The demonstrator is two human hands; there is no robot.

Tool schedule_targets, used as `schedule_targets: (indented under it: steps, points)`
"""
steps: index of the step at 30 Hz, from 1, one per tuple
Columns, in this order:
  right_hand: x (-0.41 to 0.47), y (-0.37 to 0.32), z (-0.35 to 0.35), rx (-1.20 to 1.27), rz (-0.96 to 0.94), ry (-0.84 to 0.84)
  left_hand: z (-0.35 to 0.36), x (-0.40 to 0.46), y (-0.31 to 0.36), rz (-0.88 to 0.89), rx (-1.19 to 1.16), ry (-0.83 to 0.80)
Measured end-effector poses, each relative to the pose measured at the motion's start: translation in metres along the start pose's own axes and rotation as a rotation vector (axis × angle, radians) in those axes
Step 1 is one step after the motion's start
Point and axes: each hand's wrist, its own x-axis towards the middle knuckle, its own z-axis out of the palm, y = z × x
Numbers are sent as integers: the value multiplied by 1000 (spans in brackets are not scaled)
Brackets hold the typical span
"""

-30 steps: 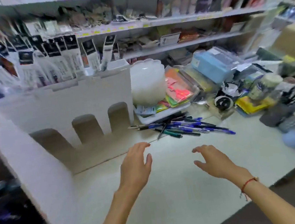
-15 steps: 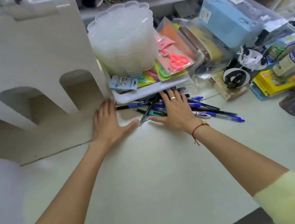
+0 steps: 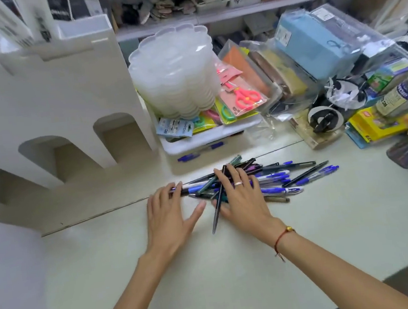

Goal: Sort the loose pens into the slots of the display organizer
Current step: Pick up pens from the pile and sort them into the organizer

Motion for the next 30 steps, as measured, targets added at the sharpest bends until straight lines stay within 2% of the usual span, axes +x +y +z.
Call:
schedule_targets:
  steps: [4, 7, 11, 13, 18, 22, 27, 30]
  points:
    - [-4, -1, -14, 84, 27, -89, -5, -4, 12, 64, 20, -161]
    - [-20, 10, -19, 5, 88, -96, -3, 5, 15, 158, 107, -233]
    - [-51, 31, -7, -55, 140, -78, -10, 19, 14, 197, 124, -136]
    - [-58, 36, -9, -50, 122, -88, -16, 26, 15, 191, 113, -151]
    - [-50, 44, -1, -150, -17, -34, -25, 38, 19, 153, 106, -321]
    - [-32, 43, -16, -218, -113, -115, -31, 45, 22, 111, 166, -436]
    - [-12, 43, -36, -89, -221, -267, -33, 38, 17, 54, 210, -394]
    - [-7, 47, -49, 39, -173, -311, -35, 32, 13, 33, 245, -376]
